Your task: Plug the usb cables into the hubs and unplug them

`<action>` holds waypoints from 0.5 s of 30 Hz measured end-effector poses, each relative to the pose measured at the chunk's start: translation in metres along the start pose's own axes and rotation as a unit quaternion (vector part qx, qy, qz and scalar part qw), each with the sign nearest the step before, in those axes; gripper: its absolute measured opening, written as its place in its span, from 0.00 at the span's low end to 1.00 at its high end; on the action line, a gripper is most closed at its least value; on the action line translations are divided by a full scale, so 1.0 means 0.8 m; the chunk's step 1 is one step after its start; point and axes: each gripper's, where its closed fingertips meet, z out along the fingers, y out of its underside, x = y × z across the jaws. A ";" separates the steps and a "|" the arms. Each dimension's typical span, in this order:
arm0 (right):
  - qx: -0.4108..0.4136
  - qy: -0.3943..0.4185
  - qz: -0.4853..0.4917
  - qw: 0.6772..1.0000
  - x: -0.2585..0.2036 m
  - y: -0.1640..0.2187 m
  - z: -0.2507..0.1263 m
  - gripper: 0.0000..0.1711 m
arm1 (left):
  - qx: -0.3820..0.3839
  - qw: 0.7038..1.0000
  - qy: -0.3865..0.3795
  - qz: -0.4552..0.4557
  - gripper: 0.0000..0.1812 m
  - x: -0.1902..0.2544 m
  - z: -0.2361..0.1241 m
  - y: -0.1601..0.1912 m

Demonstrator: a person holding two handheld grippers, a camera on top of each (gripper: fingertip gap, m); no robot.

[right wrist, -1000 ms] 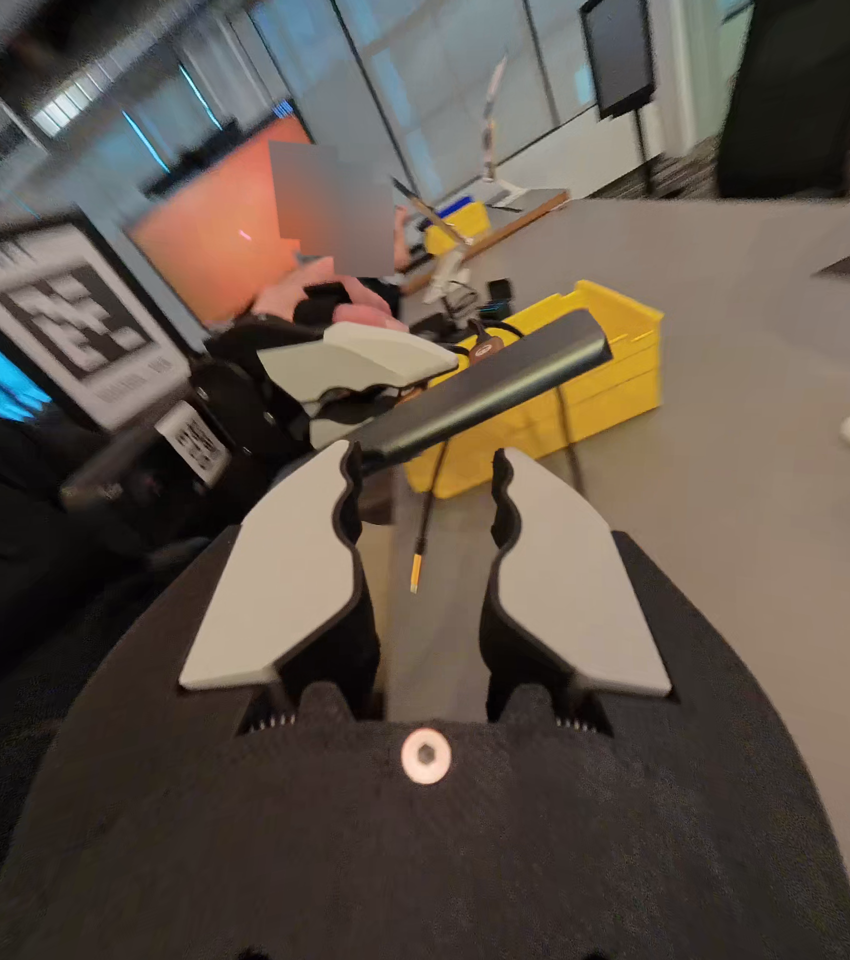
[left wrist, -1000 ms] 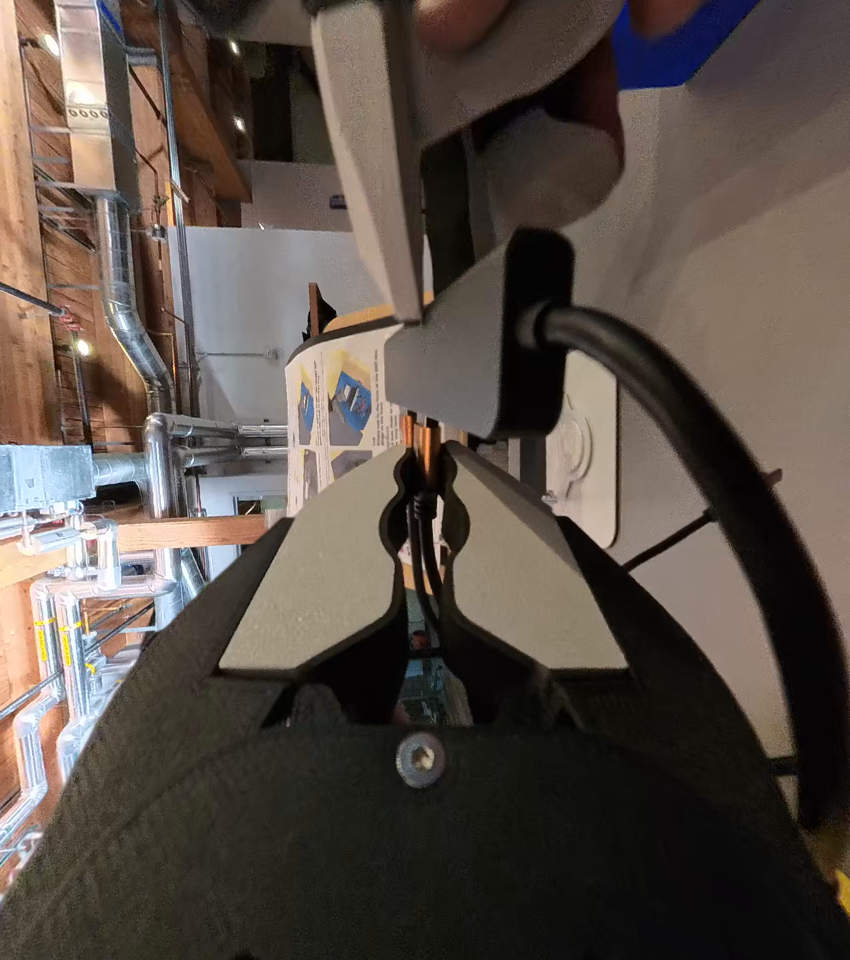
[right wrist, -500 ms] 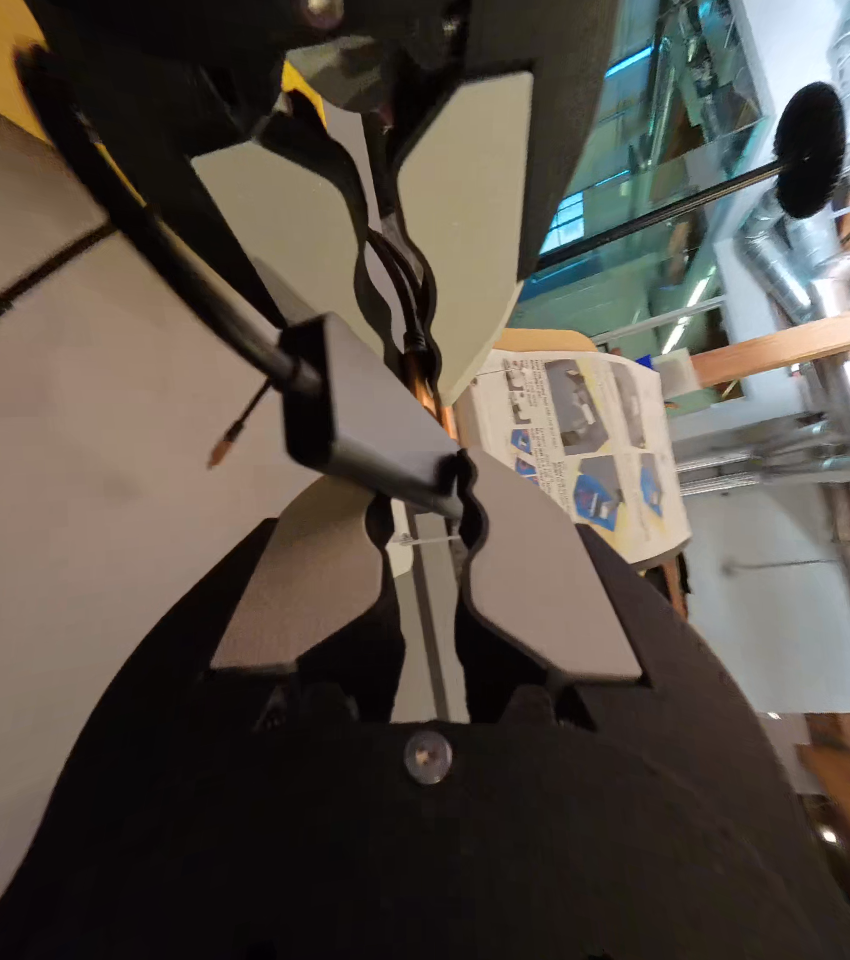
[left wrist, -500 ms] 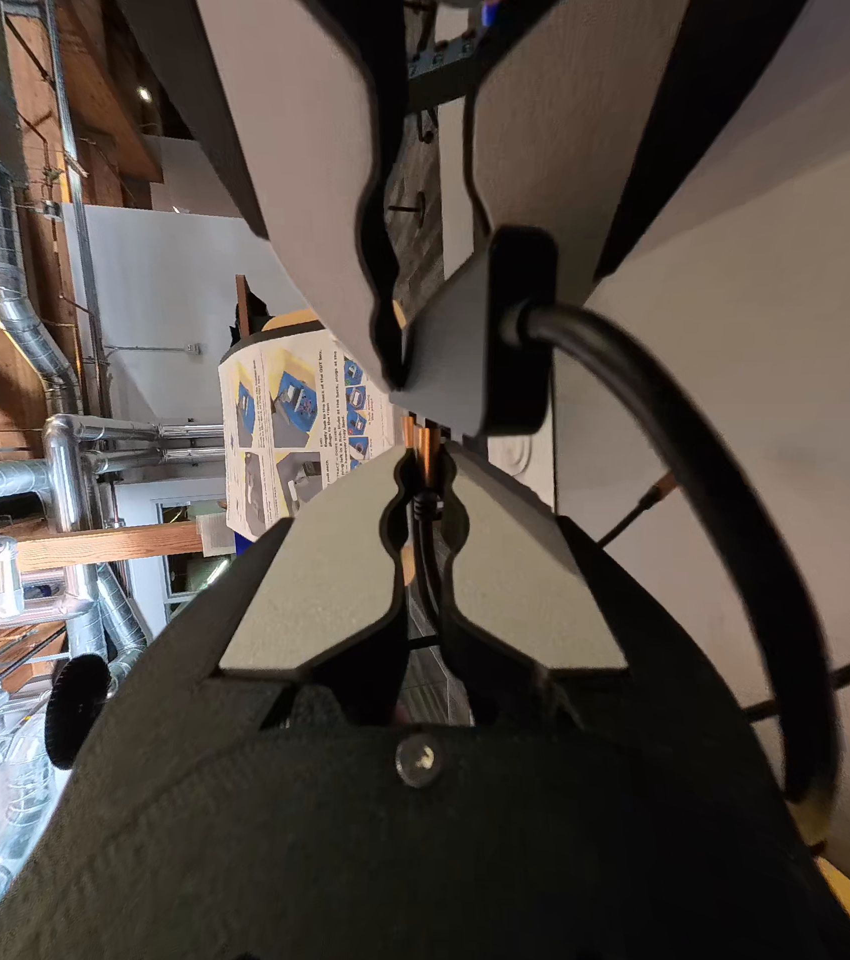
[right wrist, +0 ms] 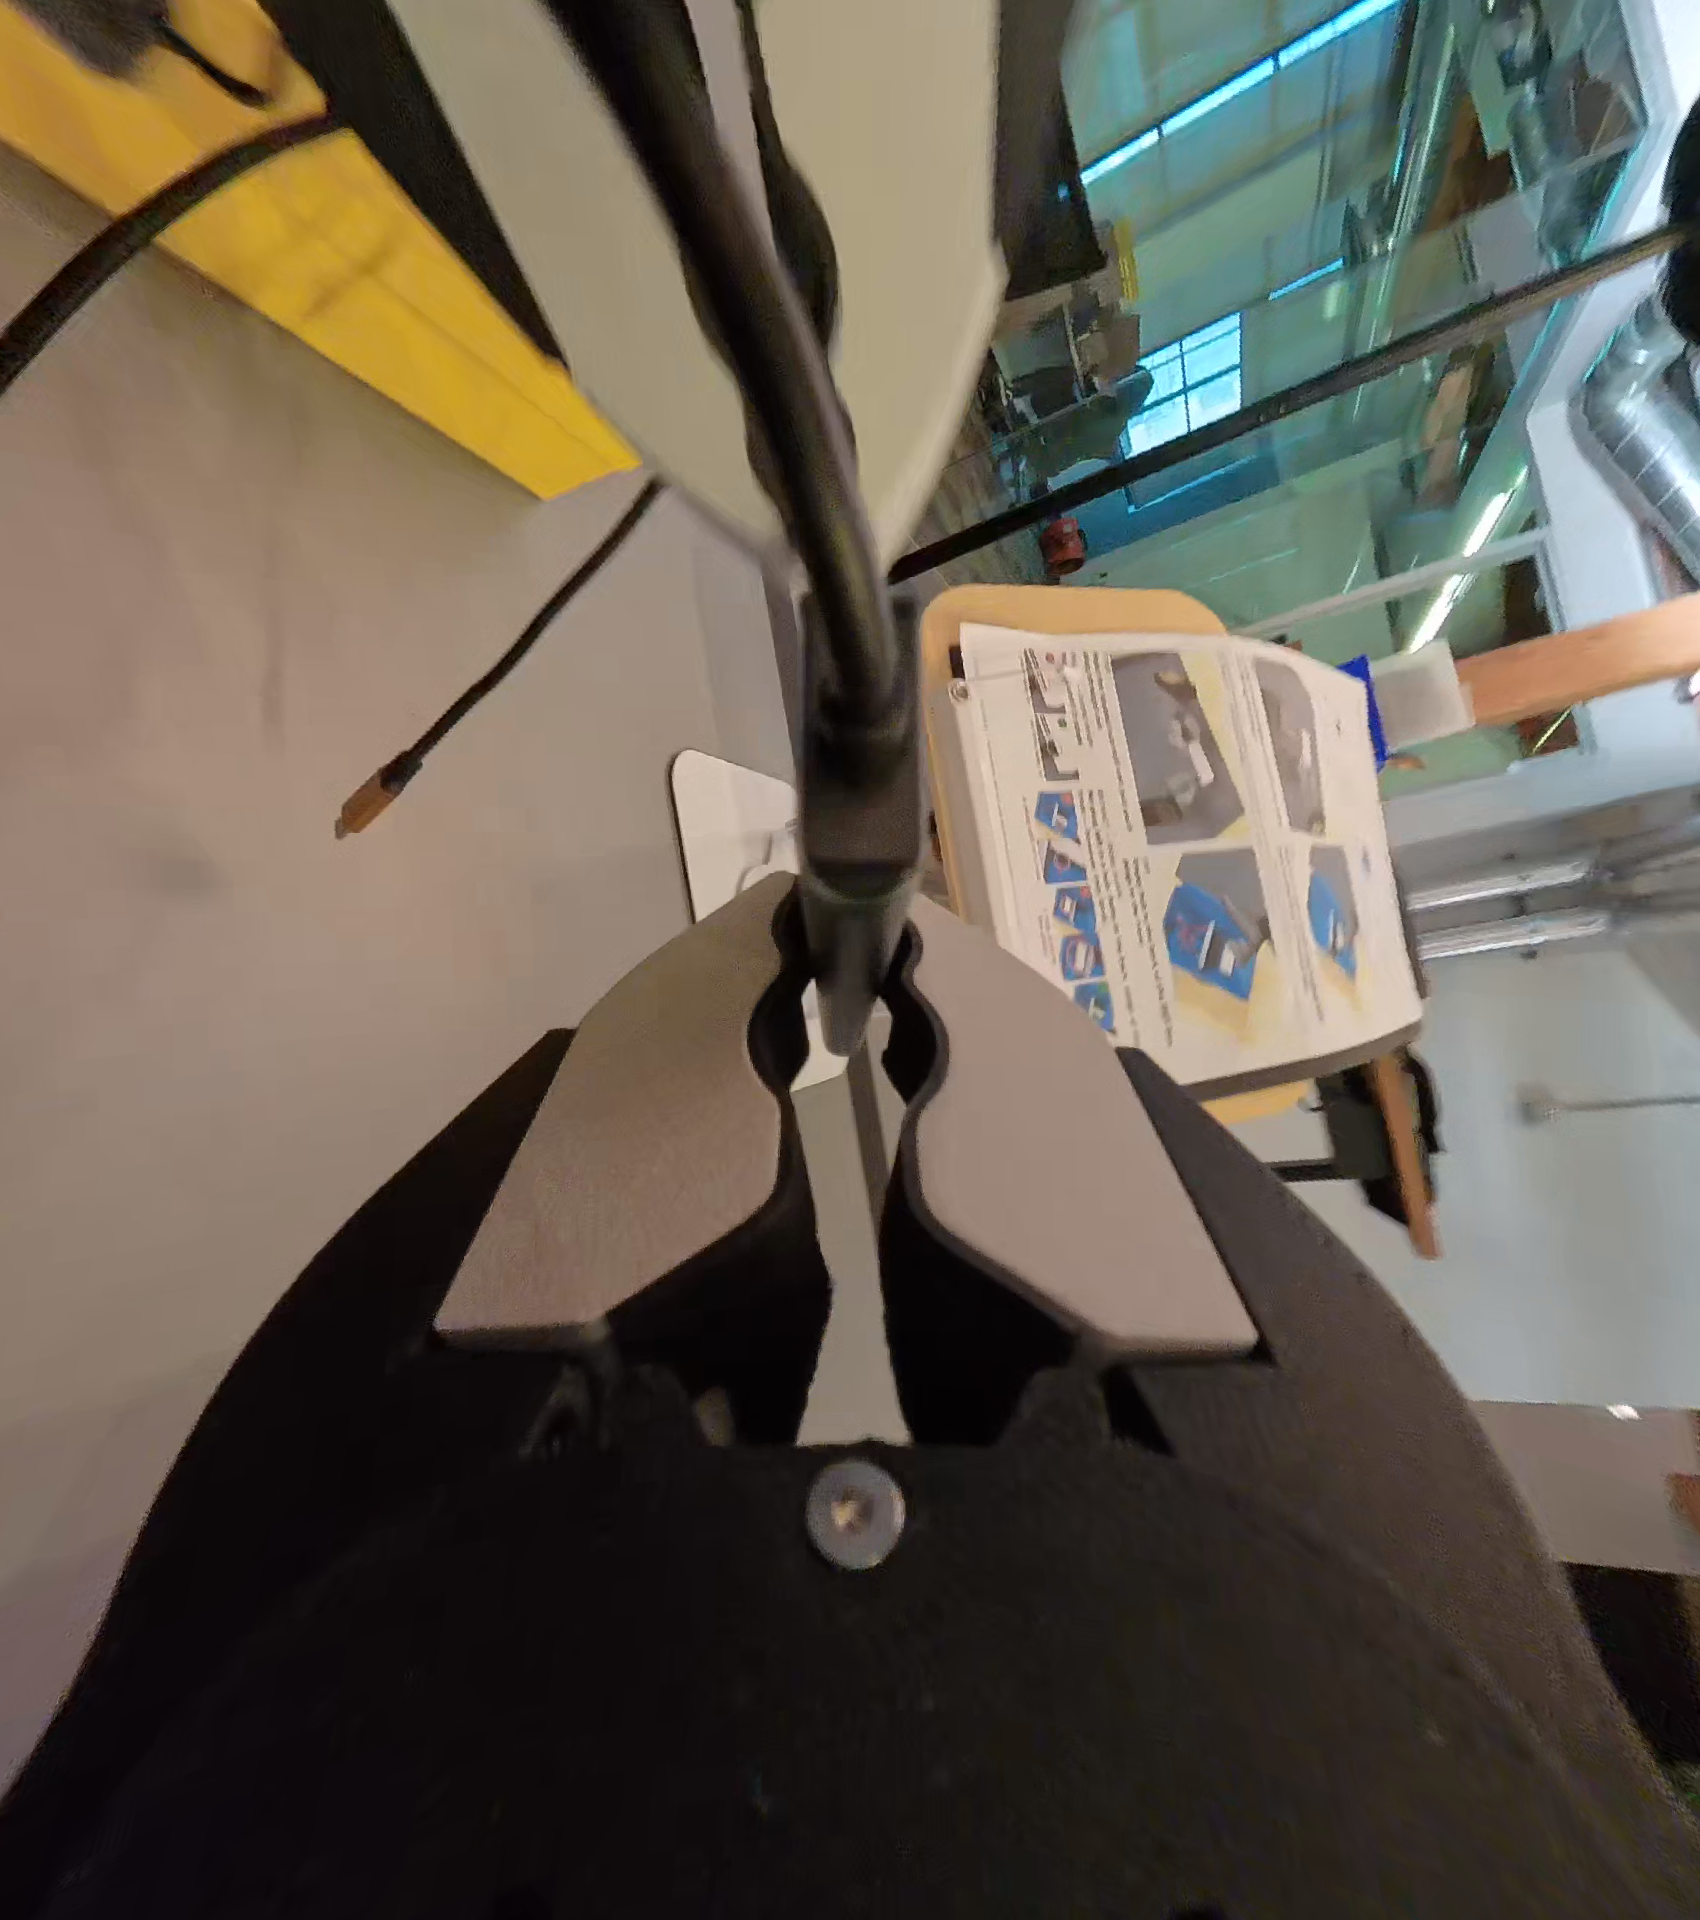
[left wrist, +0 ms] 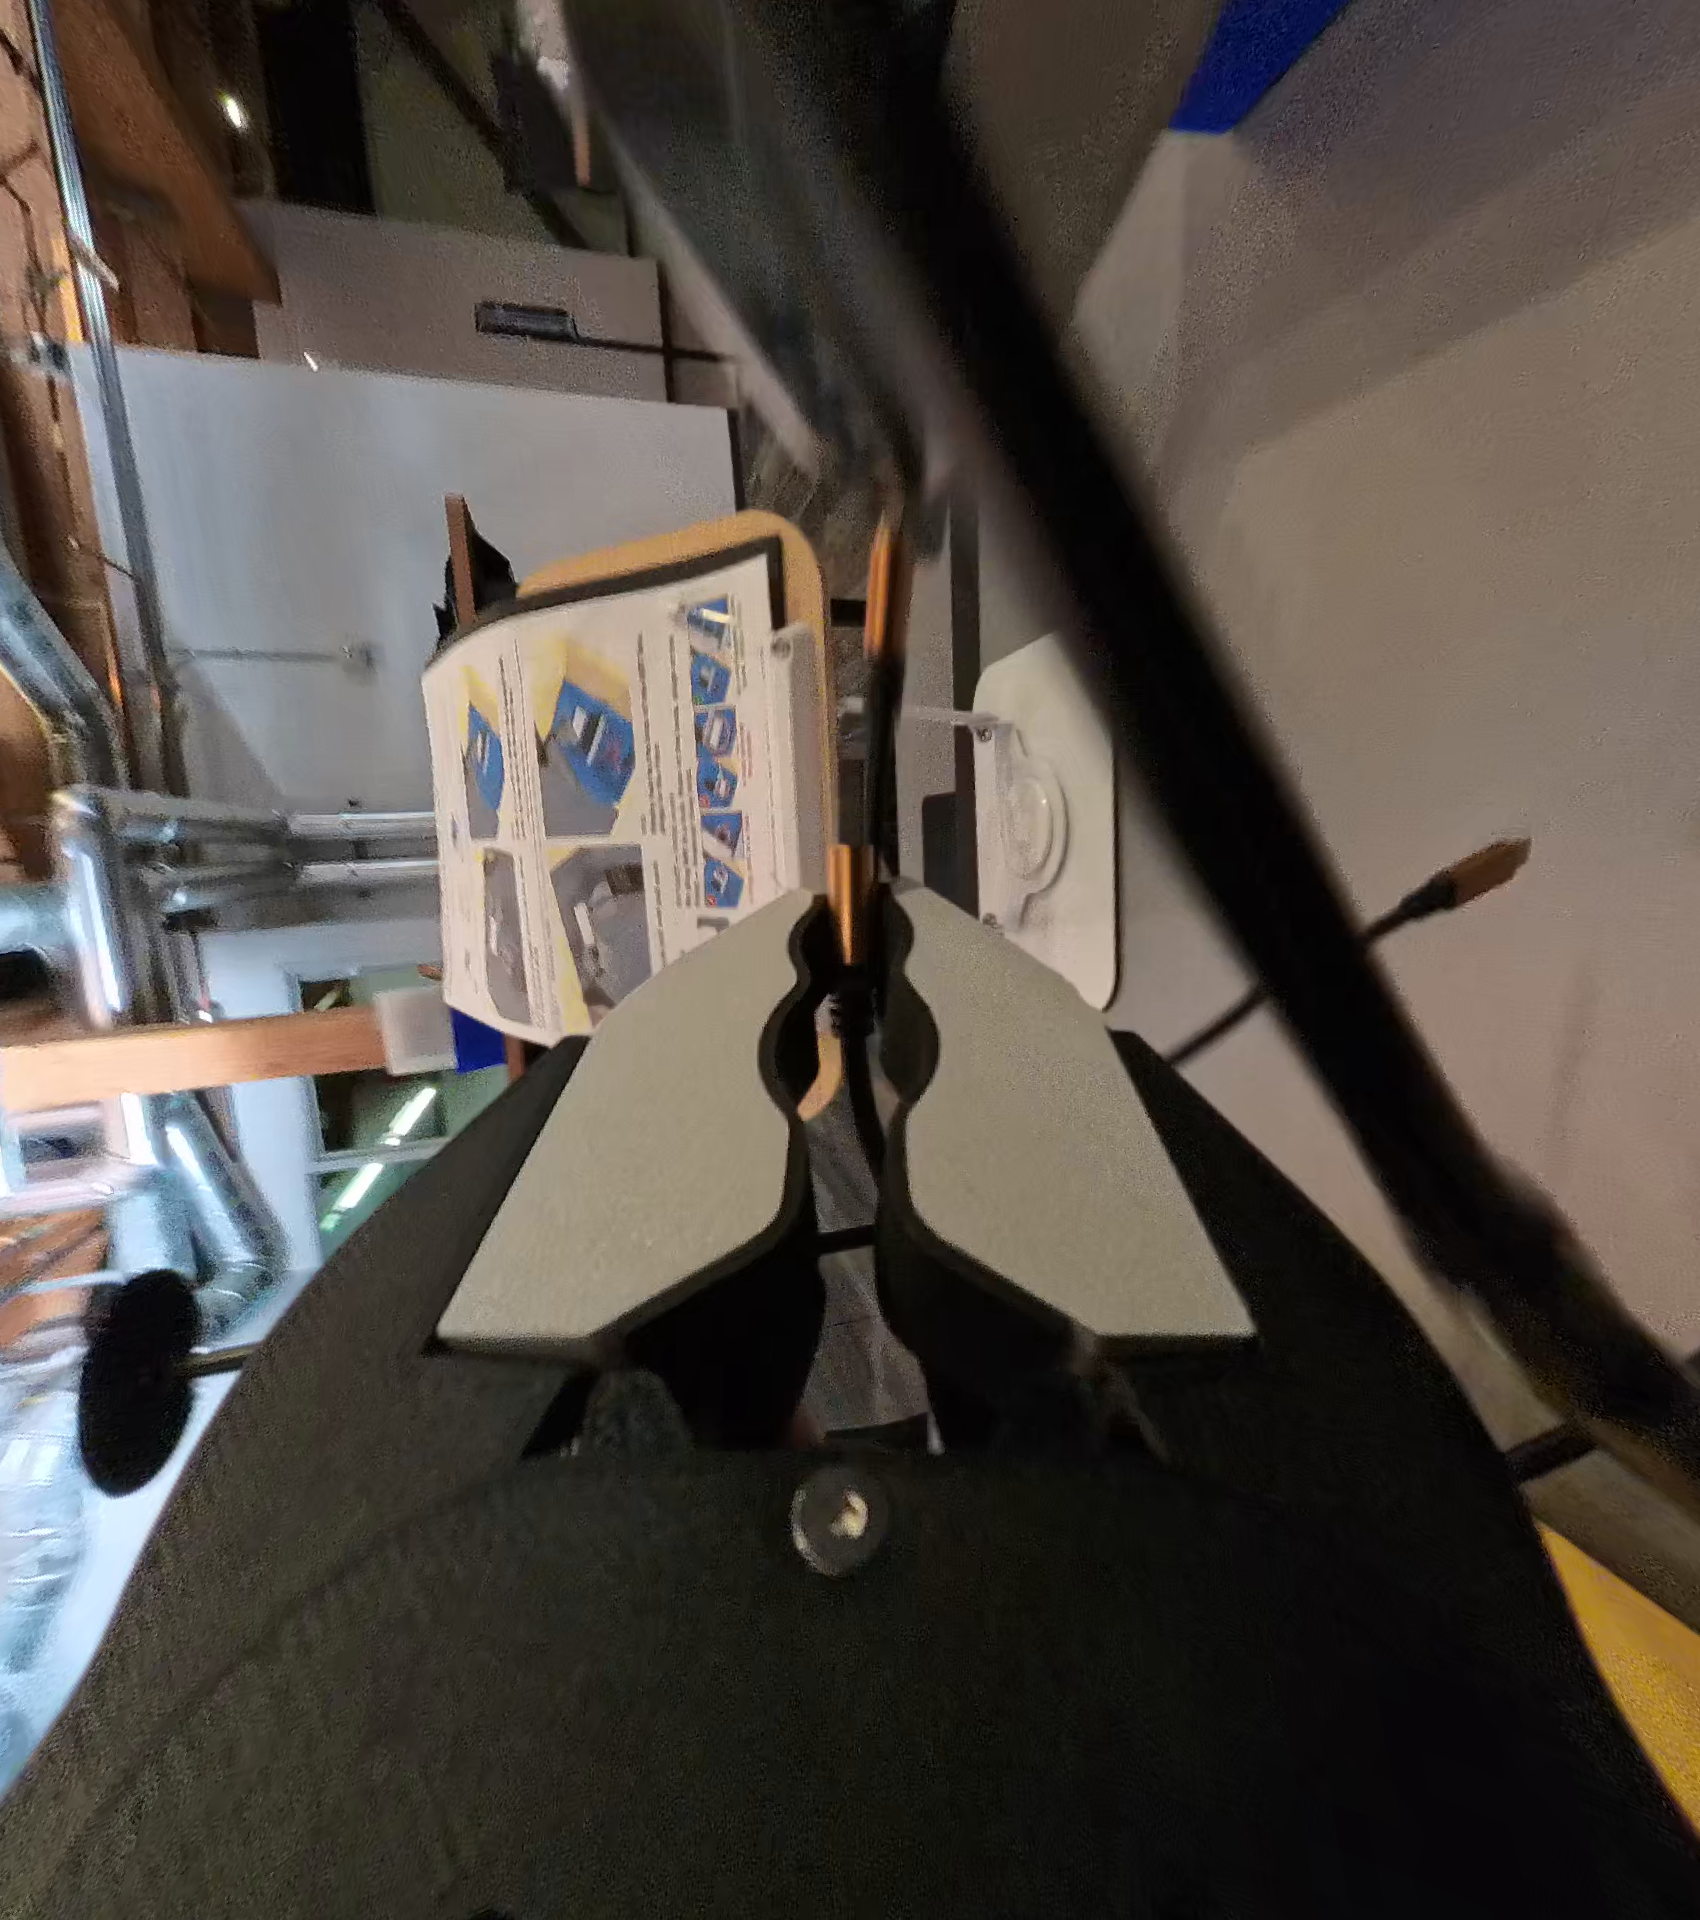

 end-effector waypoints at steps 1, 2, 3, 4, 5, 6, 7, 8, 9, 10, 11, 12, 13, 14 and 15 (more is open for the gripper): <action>0.008 -0.003 0.021 1.000 0.006 0.006 -0.005 0.06 | 0.020 0.999 0.006 -0.035 0.04 -0.009 -0.004 0.003; 0.011 -0.007 0.034 0.999 0.009 0.009 -0.006 0.06 | 0.032 0.998 0.001 -0.053 0.04 -0.021 -0.010 0.002; 0.007 -0.010 0.038 0.999 0.010 0.012 -0.006 0.06 | 0.028 0.999 -0.014 -0.040 0.04 -0.032 -0.016 -0.001; 0.002 -0.012 0.039 0.999 0.009 0.014 -0.004 0.06 | 0.026 0.999 -0.023 -0.034 0.04 -0.039 -0.021 -0.004; -0.002 -0.015 0.039 0.999 0.007 0.015 -0.002 0.06 | 0.030 0.998 -0.025 -0.041 0.04 -0.042 -0.024 -0.006; -0.005 -0.019 0.041 0.999 0.005 0.015 0.000 0.06 | 0.029 0.998 -0.022 -0.047 0.04 -0.041 -0.024 -0.003; -0.007 -0.017 0.040 0.999 0.005 0.016 0.001 0.06 | 0.020 0.998 -0.023 -0.046 0.04 -0.039 -0.020 0.006; -0.009 -0.016 0.040 0.999 0.005 0.017 0.001 0.06 | 0.010 0.999 -0.022 -0.047 0.04 -0.037 -0.017 0.017; -0.008 -0.016 0.046 0.999 0.005 0.017 0.001 0.06 | 0.009 0.998 -0.019 -0.052 0.04 -0.035 -0.014 0.023; -0.008 -0.017 0.051 0.999 0.006 0.018 0.002 0.06 | 0.013 0.998 -0.016 -0.060 0.04 -0.035 -0.014 0.025; -0.009 -0.015 0.052 0.998 0.006 0.020 0.002 0.06 | 0.016 0.997 -0.018 -0.067 0.04 -0.038 -0.015 0.026; -0.009 -0.014 0.054 0.998 0.007 0.021 0.002 0.06 | 0.015 0.997 -0.022 -0.069 0.04 -0.042 -0.016 0.027; -0.009 -0.014 0.059 0.998 0.007 0.022 0.001 0.06 | 0.011 0.997 -0.025 -0.069 0.04 -0.045 -0.017 0.031; -0.010 -0.014 0.064 0.998 0.009 0.024 0.001 0.06 | 0.007 0.997 -0.026 -0.071 0.04 -0.047 -0.018 0.035; -0.011 -0.013 0.068 0.998 0.010 0.025 0.001 0.06 | 0.007 0.997 -0.025 -0.075 0.04 -0.048 -0.017 0.039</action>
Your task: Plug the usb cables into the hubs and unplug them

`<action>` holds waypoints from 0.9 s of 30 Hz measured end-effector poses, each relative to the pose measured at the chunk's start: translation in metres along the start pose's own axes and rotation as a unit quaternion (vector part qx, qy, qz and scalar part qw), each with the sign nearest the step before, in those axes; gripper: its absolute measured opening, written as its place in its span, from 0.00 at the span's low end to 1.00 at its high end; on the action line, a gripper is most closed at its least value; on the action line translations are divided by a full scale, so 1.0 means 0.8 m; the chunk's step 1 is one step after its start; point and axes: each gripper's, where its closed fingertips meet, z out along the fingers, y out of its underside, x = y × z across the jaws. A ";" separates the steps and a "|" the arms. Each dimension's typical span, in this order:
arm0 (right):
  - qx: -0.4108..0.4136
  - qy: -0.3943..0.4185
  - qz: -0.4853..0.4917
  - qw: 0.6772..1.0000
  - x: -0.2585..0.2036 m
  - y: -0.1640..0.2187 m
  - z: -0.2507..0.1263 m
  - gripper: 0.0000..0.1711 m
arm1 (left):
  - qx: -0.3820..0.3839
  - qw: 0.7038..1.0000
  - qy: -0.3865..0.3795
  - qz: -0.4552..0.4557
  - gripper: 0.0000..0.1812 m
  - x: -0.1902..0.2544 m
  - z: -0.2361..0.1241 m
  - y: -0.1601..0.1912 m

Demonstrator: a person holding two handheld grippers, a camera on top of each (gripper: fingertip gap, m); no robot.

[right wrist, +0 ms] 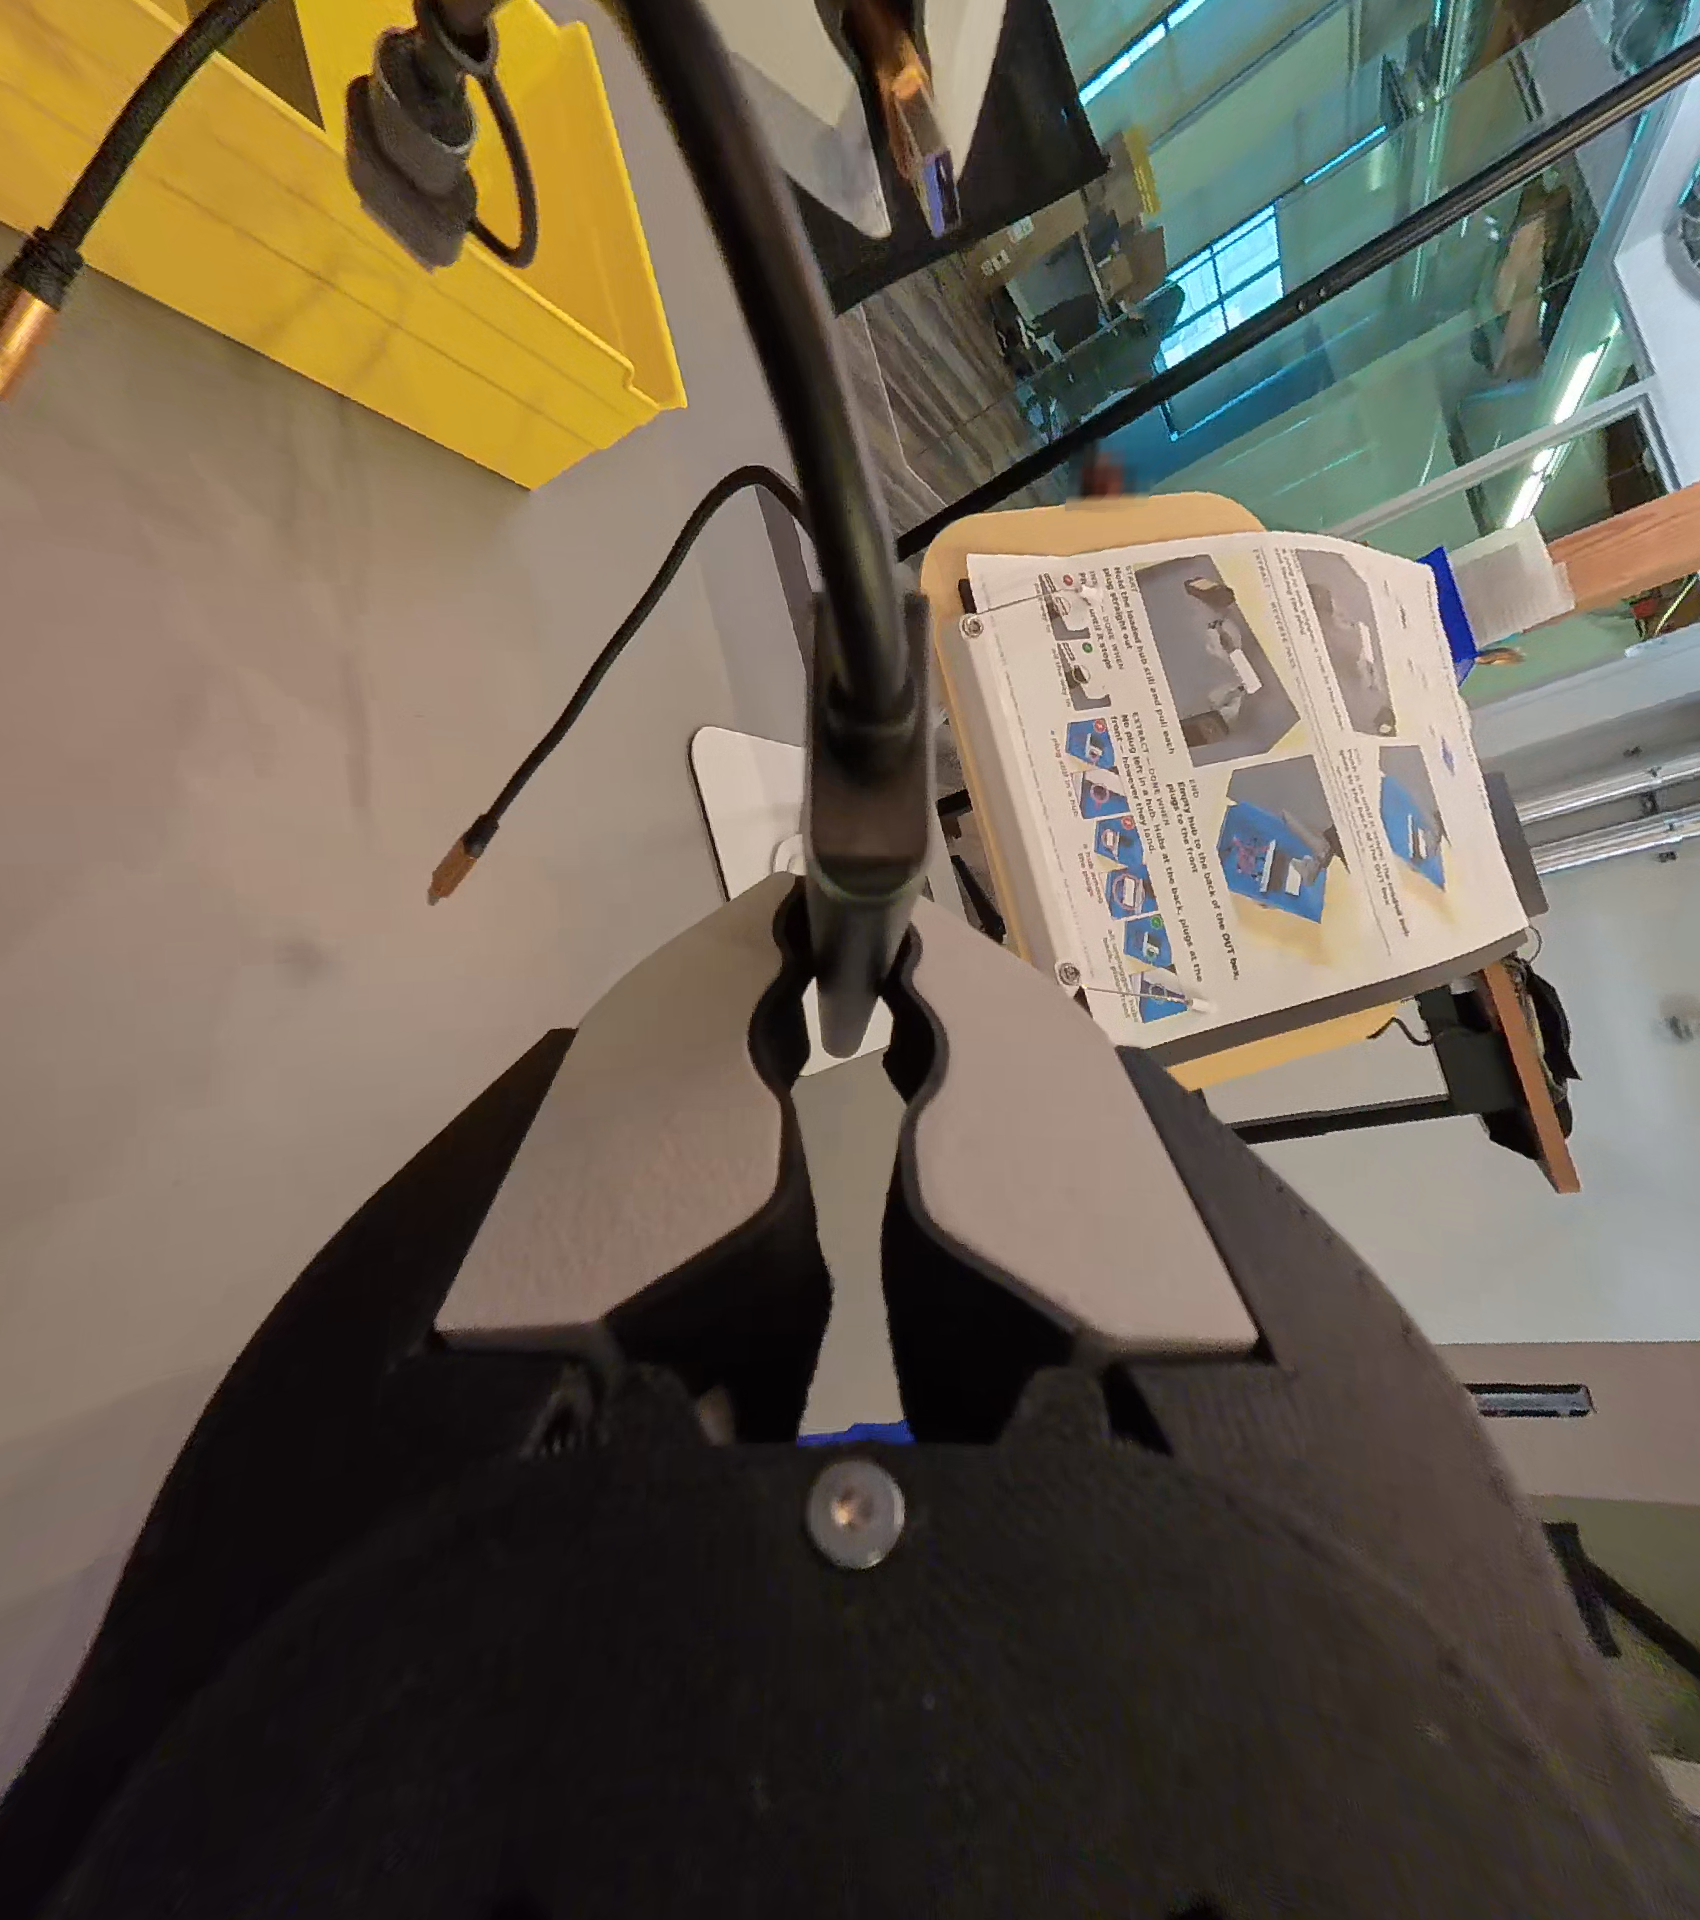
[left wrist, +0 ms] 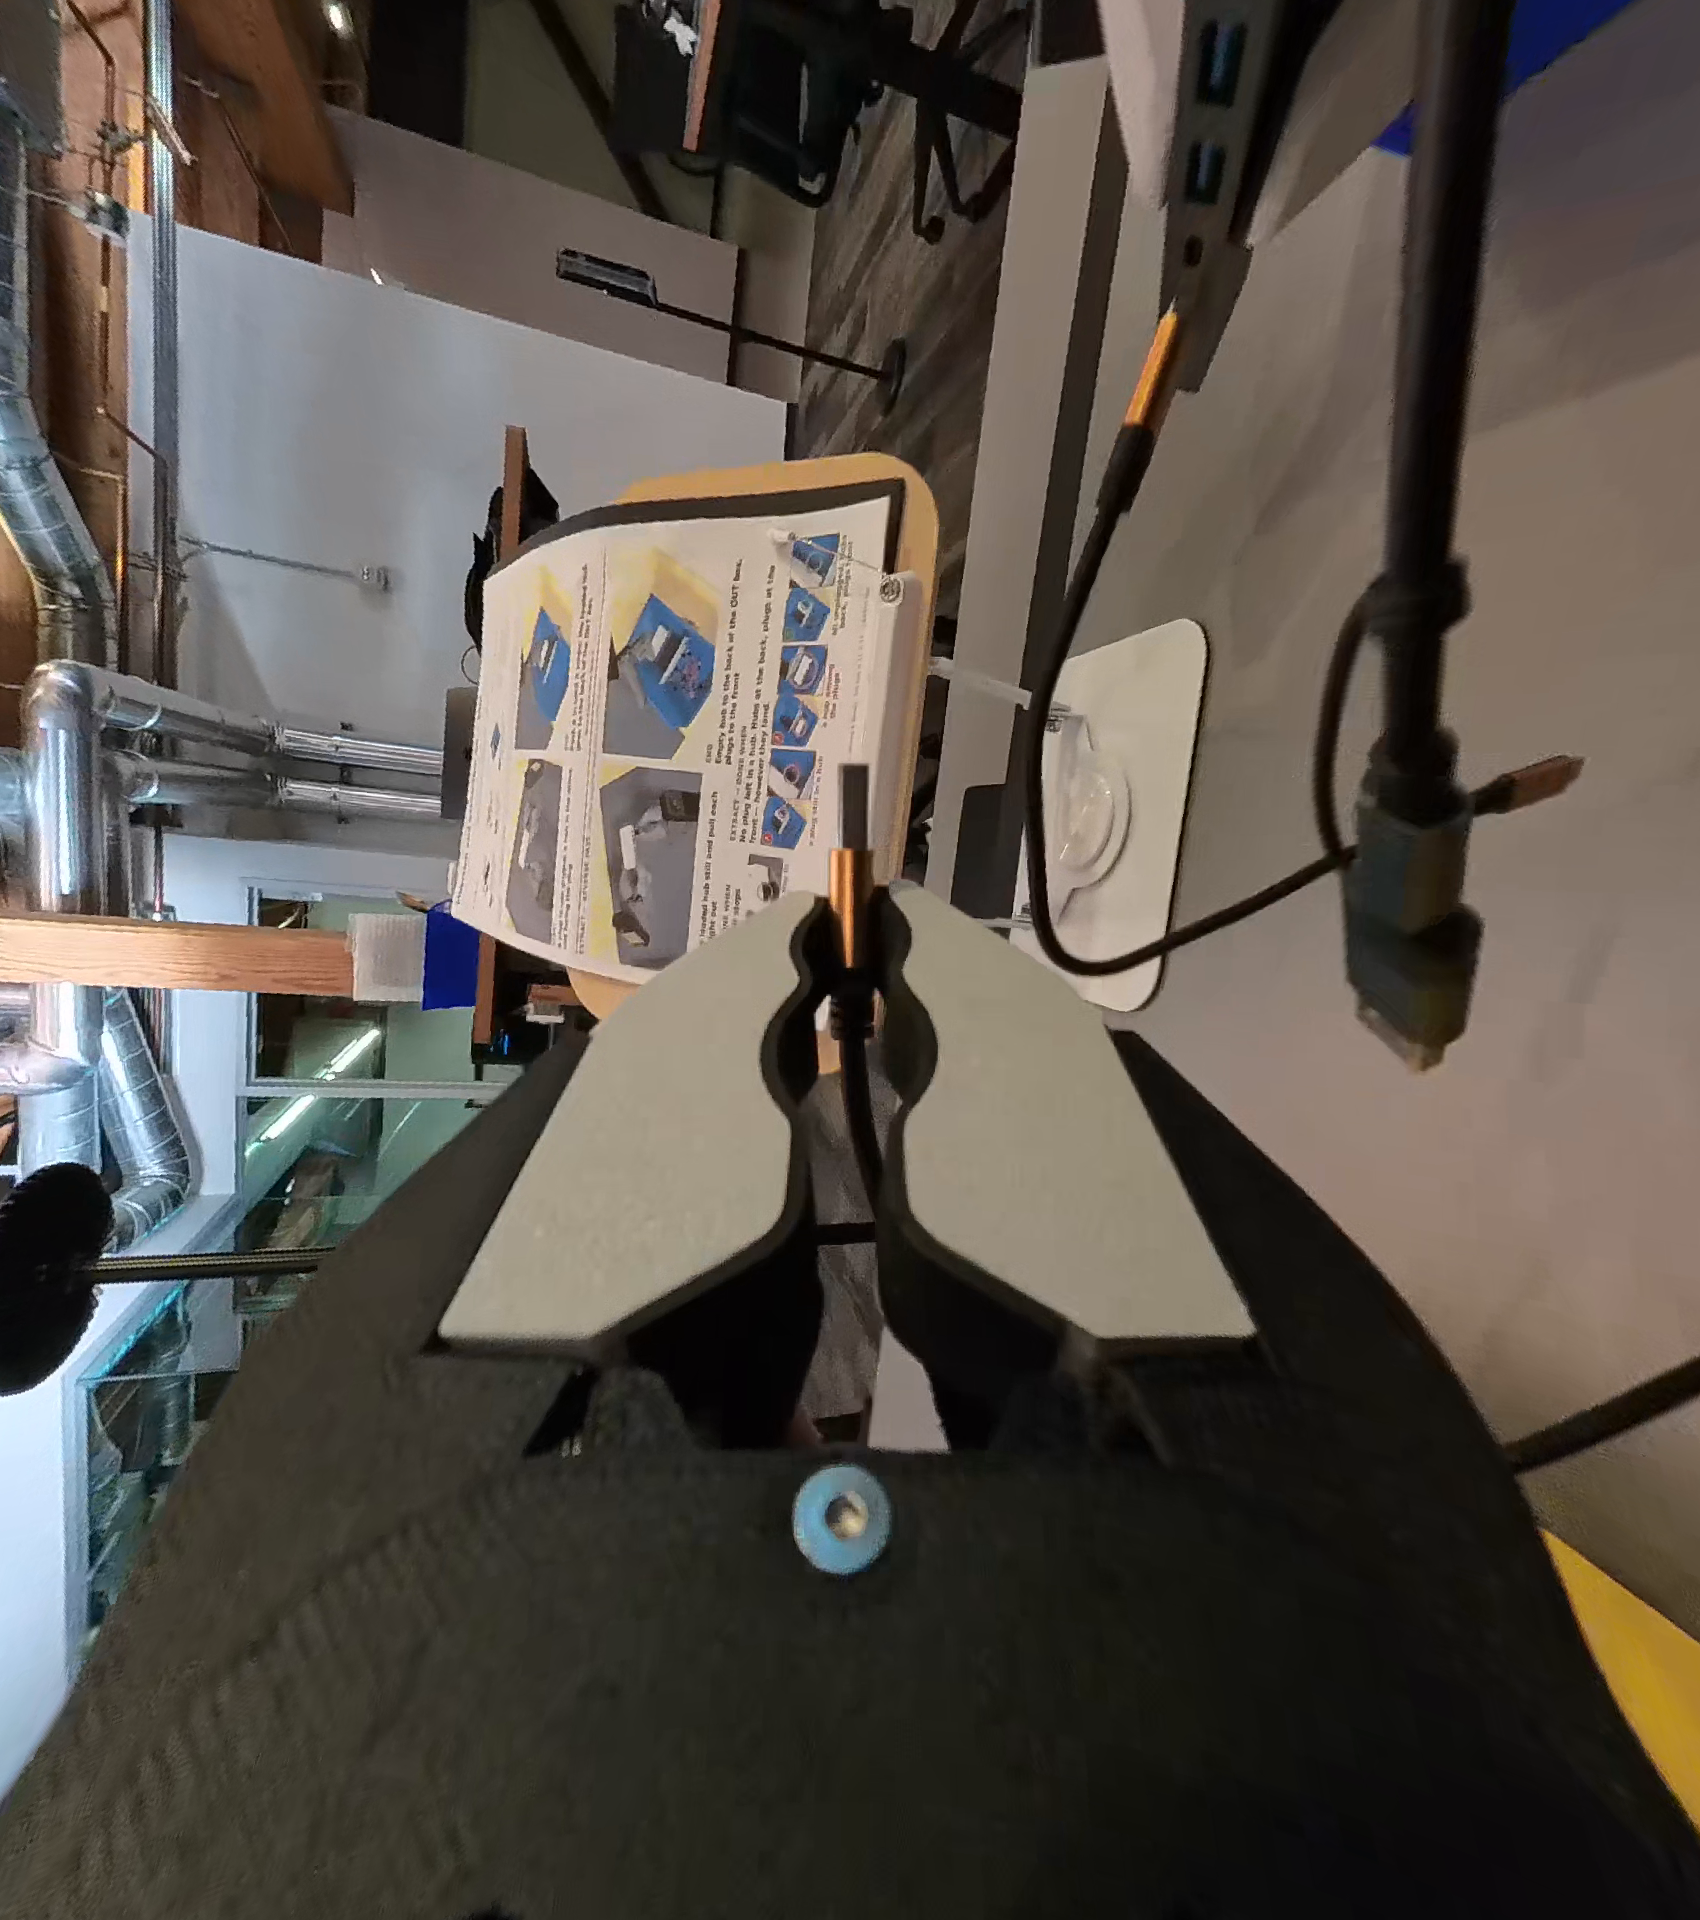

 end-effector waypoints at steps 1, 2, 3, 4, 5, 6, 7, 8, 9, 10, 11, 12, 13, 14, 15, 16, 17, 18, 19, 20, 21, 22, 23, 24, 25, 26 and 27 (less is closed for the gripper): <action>-0.001 -0.001 0.003 1.000 0.000 0.001 0.000 0.06 | 0.000 1.000 0.003 -0.007 0.04 0.000 0.001 0.003; 0.000 -0.002 0.006 1.000 0.000 0.002 0.000 0.06 | 0.001 1.000 0.008 -0.013 0.04 0.001 0.002 0.006; 0.000 -0.004 0.008 1.000 0.000 0.003 0.001 0.06 | -0.002 1.000 0.010 -0.013 0.04 0.003 0.004 0.009; -0.001 -0.003 0.009 1.000 0.000 0.004 0.001 0.06 | -0.004 1.000 0.010 -0.012 0.04 0.003 0.005 0.011; -0.001 -0.002 0.009 1.000 0.000 0.004 0.000 0.06 | -0.005 1.000 0.011 -0.013 0.04 0.004 0.006 0.012; -0.001 -0.002 0.009 1.000 0.001 0.003 0.000 0.06 | -0.003 1.000 0.013 -0.015 0.04 0.005 0.007 0.011; 0.001 -0.002 0.011 1.000 0.001 0.002 -0.001 0.06 | -0.001 1.000 0.015 -0.017 0.04 0.006 0.007 0.010; 0.003 -0.002 0.013 1.000 0.002 0.001 -0.002 0.06 | 0.001 1.000 0.016 -0.018 0.04 0.006 0.007 0.009; 0.004 -0.002 0.014 1.000 0.003 0.000 -0.002 0.06 | 0.000 1.000 0.015 -0.017 0.04 0.006 0.008 0.009; 0.005 -0.001 0.015 1.000 0.003 0.000 -0.002 0.06 | 0.000 1.000 0.015 -0.017 0.04 0.006 0.008 0.010; 0.007 -0.002 0.016 1.000 0.003 -0.001 -0.002 0.06 | 0.000 1.000 0.016 -0.019 0.04 0.007 0.009 0.011; 0.007 -0.004 0.016 1.000 0.002 -0.002 -0.002 0.06 | 0.002 1.000 0.017 -0.020 0.04 0.007 0.009 0.011; 0.006 -0.005 0.016 1.000 0.001 -0.002 -0.001 0.06 | 0.002 1.000 0.016 -0.021 0.04 0.007 0.009 0.011; 0.006 -0.005 0.014 1.000 0.000 -0.002 -0.001 0.06 | 0.002 1.000 0.016 -0.022 0.04 0.006 0.009 0.011; 0.007 -0.006 0.014 1.000 -0.001 -0.003 0.000 0.06 | 0.003 1.000 0.017 -0.022 0.04 0.006 0.009 0.011; 0.008 -0.007 0.014 1.000 -0.002 -0.004 0.000 0.06 | 0.004 1.000 0.018 -0.023 0.04 0.007 0.008 0.010; 0.008 -0.007 0.014 1.000 -0.002 -0.004 0.000 0.06 | 0.004 1.000 0.019 -0.022 0.04 0.007 0.009 0.010; 0.008 -0.007 0.013 1.000 -0.002 -0.005 0.000 0.06 | 0.003 1.000 0.020 -0.021 0.04 0.008 0.009 0.010; 0.009 -0.006 0.014 1.000 -0.001 -0.005 0.000 0.06 | 0.004 1.000 0.019 -0.020 0.04 0.008 0.009 0.010; 0.010 -0.007 0.016 1.000 -0.001 -0.006 -0.001 0.06 | 0.005 1.000 0.019 -0.021 0.04 0.008 0.009 0.010; 0.012 -0.007 0.017 1.000 -0.001 -0.006 -0.001 0.06 | 0.006 1.000 0.019 -0.022 0.04 0.008 0.009 0.009; 0.012 -0.006 0.018 1.000 0.000 -0.006 -0.001 0.06 | 0.008 1.000 0.019 -0.023 0.04 0.008 0.009 0.009; 0.013 -0.006 0.018 1.000 0.000 -0.007 -0.002 0.06 | 0.009 0.999 0.020 -0.024 0.04 0.008 0.009 0.008; 0.014 -0.006 0.018 1.000 -0.001 -0.008 -0.002 0.06 | 0.012 0.999 0.021 -0.026 0.04 0.009 0.009 0.007; 0.016 -0.007 0.019 1.000 -0.001 -0.008 -0.002 0.06 | 0.015 0.999 0.020 -0.027 0.04 0.009 0.009 0.005; 0.016 -0.008 0.019 1.000 -0.002 -0.009 -0.001 0.06 | 0.018 0.999 0.021 -0.028 0.04 0.010 0.009 0.003; 0.017 -0.009 0.019 1.000 -0.003 -0.010 -0.001 0.06 | 0.018 0.999 0.023 -0.027 0.04 0.012 0.010 0.002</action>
